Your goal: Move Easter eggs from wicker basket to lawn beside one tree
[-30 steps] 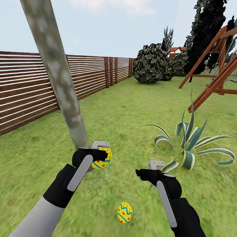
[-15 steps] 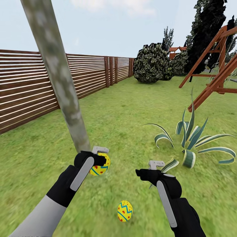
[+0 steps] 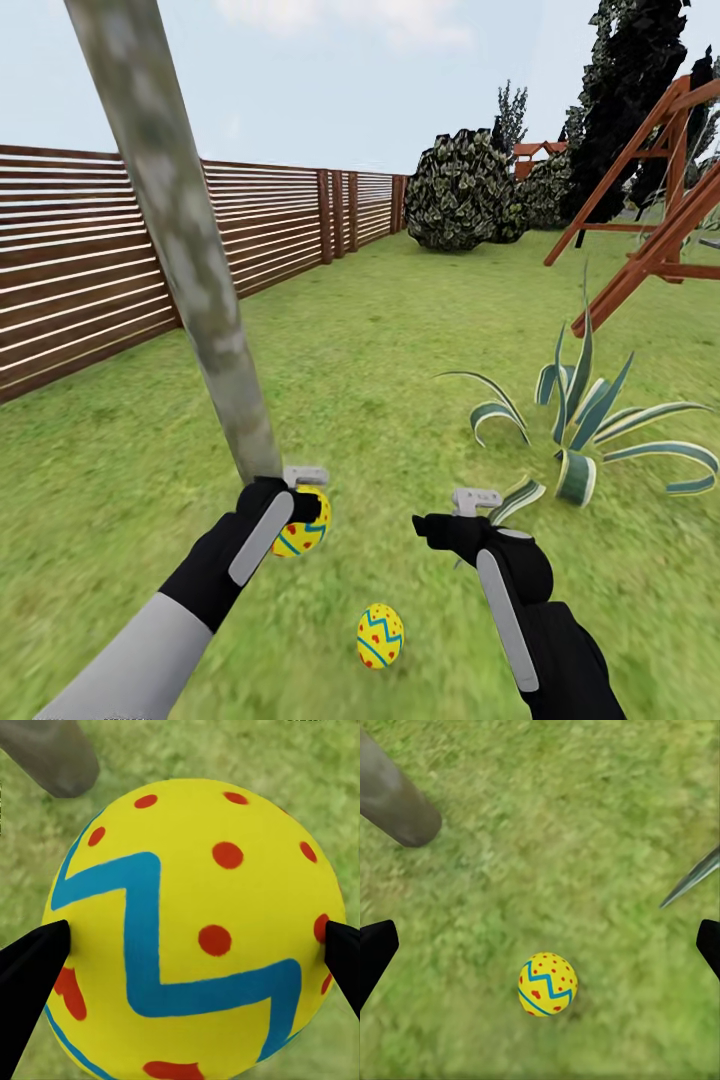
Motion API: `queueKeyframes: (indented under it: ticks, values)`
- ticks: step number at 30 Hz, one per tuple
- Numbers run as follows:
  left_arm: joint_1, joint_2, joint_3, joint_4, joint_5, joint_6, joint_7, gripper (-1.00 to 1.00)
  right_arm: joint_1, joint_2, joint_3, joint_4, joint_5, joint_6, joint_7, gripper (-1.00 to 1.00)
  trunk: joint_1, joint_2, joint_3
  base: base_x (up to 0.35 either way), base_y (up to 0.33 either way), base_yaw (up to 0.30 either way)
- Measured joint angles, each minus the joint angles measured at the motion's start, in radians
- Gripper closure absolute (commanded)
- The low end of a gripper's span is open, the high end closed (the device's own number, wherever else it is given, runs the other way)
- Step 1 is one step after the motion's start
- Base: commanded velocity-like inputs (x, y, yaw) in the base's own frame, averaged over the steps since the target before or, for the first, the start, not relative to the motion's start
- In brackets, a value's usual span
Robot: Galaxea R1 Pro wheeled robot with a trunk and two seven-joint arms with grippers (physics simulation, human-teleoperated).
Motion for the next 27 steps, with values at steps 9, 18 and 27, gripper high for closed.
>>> queueKeyframes:
  ticks: [9,18,27]
  values:
    - [-0.009,-0.003,0.000,0.140,0.000,-0.156,-0.054,1.00,0.003,0.000,0.000,0.000,0.000,-0.001,0.001,-1.00,0.035,-0.063,-0.028,0.000,0.000,0.000]
    - [-0.011,-0.003,-0.001,0.171,-0.003,-0.227,-0.108,1.00,0.003,0.000,0.000,0.000,0.000,-0.002,0.002,-1.00,0.069,-0.126,-0.056,0.000,0.000,0.000]
    - [-0.010,-0.002,0.000,0.178,-0.006,-0.288,-0.147,1.00,0.004,0.000,-0.001,0.000,0.000,-0.006,0.003,-1.00,0.104,-0.189,-0.085,0.000,0.000,0.000]
